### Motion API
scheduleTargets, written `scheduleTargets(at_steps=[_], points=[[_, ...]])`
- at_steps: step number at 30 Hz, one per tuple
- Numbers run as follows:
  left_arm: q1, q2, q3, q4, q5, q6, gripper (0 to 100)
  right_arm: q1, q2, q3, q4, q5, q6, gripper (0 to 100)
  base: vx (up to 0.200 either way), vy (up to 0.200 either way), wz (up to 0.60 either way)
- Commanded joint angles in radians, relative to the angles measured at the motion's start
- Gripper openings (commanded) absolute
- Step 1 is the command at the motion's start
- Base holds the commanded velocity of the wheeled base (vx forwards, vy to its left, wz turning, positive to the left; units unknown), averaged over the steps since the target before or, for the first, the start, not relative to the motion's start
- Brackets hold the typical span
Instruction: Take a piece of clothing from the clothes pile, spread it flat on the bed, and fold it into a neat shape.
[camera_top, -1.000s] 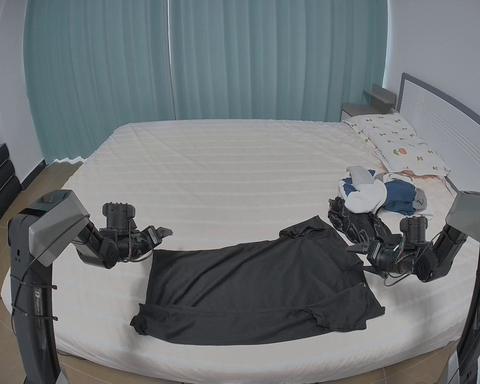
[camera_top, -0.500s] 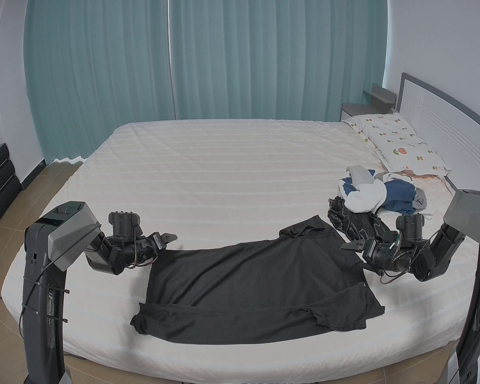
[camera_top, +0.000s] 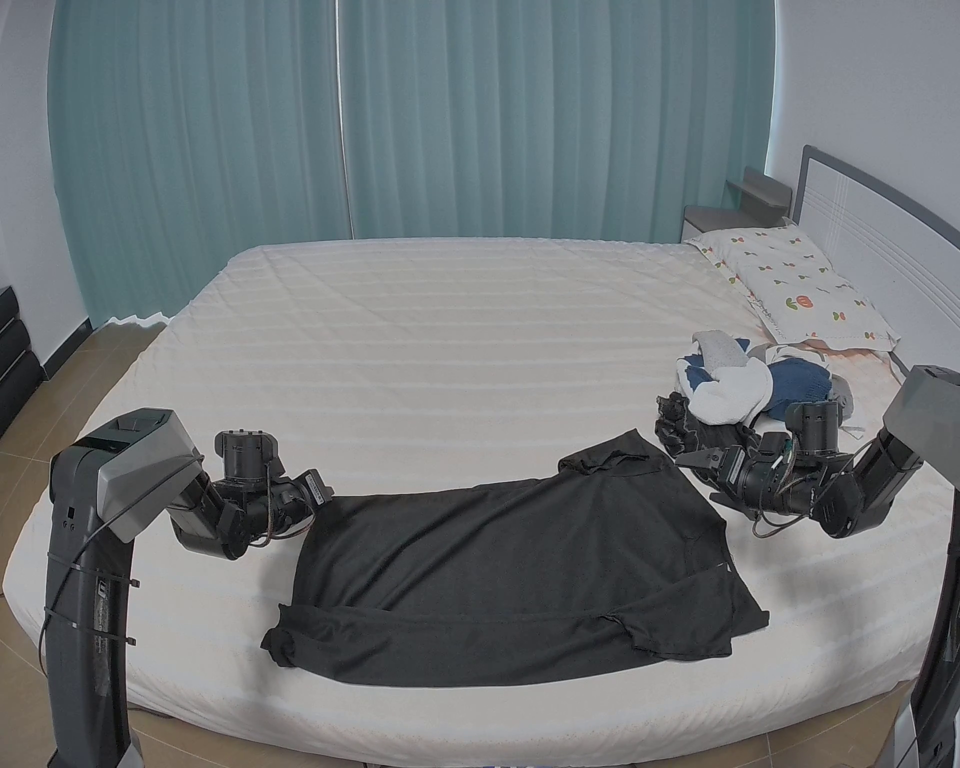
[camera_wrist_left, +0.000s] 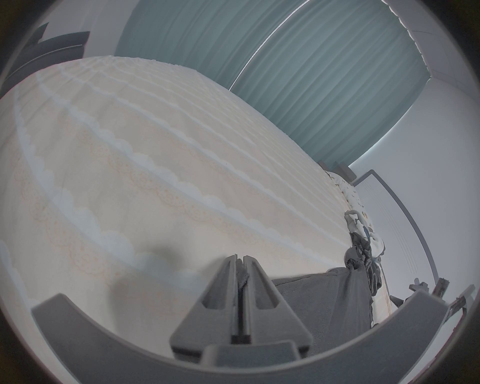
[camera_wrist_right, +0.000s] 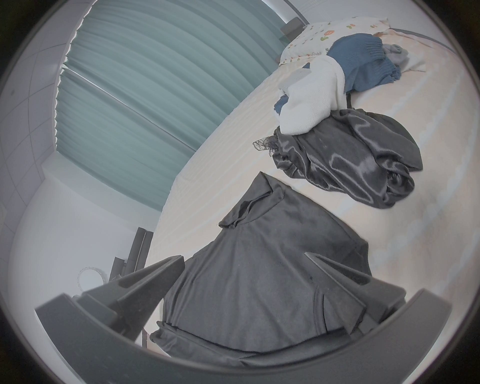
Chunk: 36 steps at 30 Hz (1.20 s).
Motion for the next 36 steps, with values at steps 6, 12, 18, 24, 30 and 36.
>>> scheduleTargets(at_steps=[6,12,18,24,30,36], points=[[0.001,-0.062,0.074,-0.05,0.009,-0.088,0,0.029,0.132,-0.293,0.184,-0.098,-0.078,100,0.0,0.0,0.0],[0.001,-0.076,0.103,-0.054,0.007,-0.12,0,0.06,0.264,-0.425,0.227,-0.172,-0.167,100,0.0,0.0,0.0],[0.0,-0.075,0.128,-0.091,0.007,-0.12,0,0.071,0.352,-0.539,0.221,-0.195,-0.234,100,0.0,0.0,0.0],[0.0,-0.075,0.139,-0.104,0.007,-0.121,0,0.058,0.419,-0.668,0.228,-0.201,-0.239,100,0.0,0.0,0.0],[0.0,-0.075,0.139,-0.104,0.007,-0.131,0,0.057,0.467,-0.737,0.227,-0.222,-0.228,100,0.0,0.0,0.0],[0.0,-0.075,0.139,-0.104,0.007,-0.132,0,0.058,0.494,-0.769,0.228,-0.23,-0.211,100,0.0,0.0,0.0]])
